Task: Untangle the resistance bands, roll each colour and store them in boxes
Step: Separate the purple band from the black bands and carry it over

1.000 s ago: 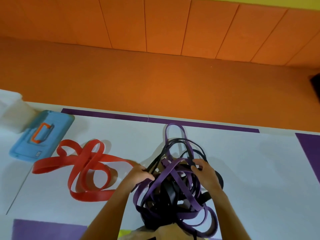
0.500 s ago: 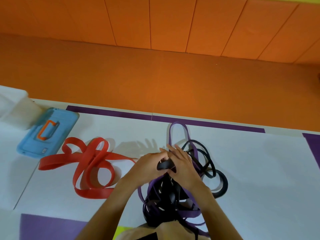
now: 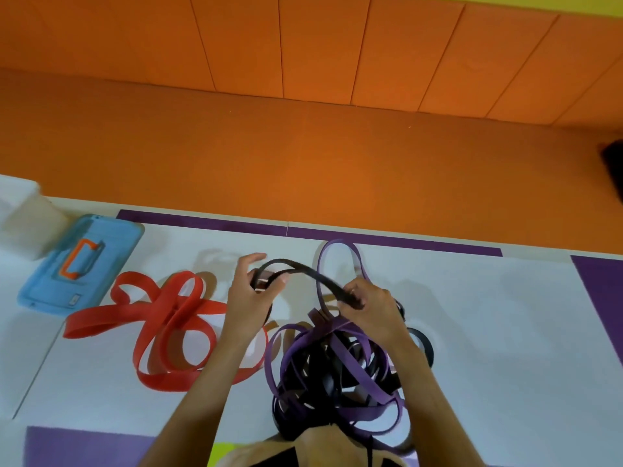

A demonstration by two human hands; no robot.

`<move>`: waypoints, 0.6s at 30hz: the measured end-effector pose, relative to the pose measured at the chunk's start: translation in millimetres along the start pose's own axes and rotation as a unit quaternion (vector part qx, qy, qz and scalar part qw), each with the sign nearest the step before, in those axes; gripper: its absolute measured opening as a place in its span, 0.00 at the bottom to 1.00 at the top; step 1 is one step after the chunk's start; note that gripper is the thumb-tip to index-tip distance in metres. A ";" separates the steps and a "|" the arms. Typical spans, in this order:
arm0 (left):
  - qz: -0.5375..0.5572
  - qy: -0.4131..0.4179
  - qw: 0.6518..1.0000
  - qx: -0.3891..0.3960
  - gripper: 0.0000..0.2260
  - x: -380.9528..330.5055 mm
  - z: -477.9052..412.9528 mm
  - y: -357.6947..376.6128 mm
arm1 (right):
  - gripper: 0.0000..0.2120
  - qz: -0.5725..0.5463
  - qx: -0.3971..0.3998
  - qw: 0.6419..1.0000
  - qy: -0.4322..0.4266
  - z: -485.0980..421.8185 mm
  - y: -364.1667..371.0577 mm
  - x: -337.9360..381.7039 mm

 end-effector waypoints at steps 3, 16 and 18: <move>-0.079 -0.105 0.985 0.114 0.27 36.0 -11.2 3.5 | 0.07 -0.085 -0.077 0.993 -0.030 2.8 -29.0 6.5; -0.216 -0.220 0.905 0.293 0.44 120.0 8.4 82.1 | 0.10 -0.184 -0.344 0.887 0.246 50.7 -84.2 -130.9; -0.266 -0.205 0.902 0.273 0.39 121.8 10.3 85.9 | 0.12 -0.144 -0.302 0.904 0.266 49.9 -72.7 -140.8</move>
Point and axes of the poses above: each hand's wrist, its own z-axis away from the middle knuckle, its own y-axis out of the palm, x = y × z, the point moved 4 cm from there along -z, towards the middle knuckle, and after that the axes turned 14 degrees about x, right-handed, at the moved point
